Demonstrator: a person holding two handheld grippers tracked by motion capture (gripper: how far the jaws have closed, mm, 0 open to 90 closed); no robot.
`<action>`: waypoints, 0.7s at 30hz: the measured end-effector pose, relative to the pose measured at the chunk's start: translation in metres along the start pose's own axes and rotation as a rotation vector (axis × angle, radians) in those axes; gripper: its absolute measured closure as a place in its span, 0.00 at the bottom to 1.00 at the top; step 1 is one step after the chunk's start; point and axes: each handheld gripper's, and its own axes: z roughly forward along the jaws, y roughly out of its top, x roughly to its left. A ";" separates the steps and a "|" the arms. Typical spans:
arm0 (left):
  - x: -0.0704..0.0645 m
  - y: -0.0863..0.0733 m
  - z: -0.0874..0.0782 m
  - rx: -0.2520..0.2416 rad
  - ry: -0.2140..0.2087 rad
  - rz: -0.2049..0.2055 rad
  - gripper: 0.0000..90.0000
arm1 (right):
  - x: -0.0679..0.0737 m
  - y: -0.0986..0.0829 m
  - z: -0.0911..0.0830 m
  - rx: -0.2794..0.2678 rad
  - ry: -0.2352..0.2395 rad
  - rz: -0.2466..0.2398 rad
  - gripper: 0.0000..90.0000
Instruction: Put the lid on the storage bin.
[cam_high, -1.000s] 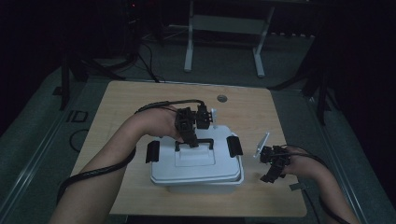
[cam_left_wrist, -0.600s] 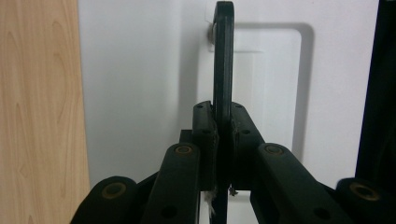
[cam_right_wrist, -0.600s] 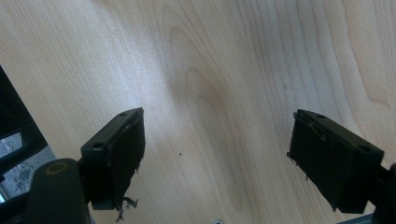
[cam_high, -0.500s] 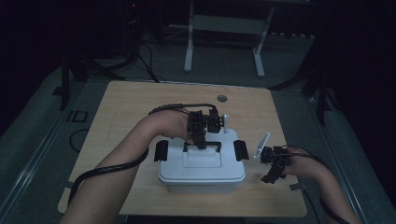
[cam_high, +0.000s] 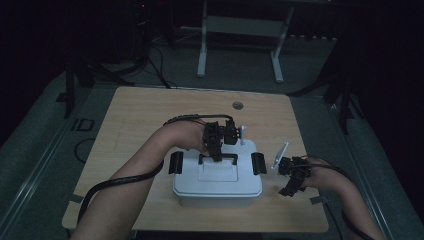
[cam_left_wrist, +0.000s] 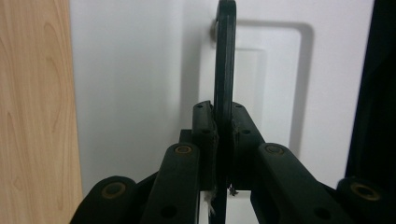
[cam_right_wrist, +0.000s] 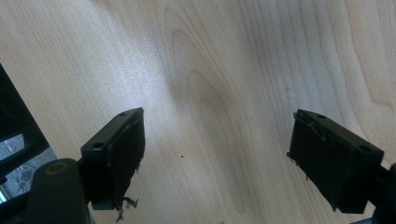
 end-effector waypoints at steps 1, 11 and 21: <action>0.001 -0.001 0.001 0.000 0.006 -0.011 0.92 | 0.000 0.000 0.000 0.001 -0.002 -0.001 0.20; 0.010 -0.021 0.000 -0.043 0.066 -0.109 0.35 | 0.000 -0.002 -0.001 0.002 -0.003 0.001 0.20; 0.012 -0.051 -0.004 -0.113 0.066 -0.170 0.18 | 0.000 0.001 -0.001 -0.003 -0.006 0.002 0.20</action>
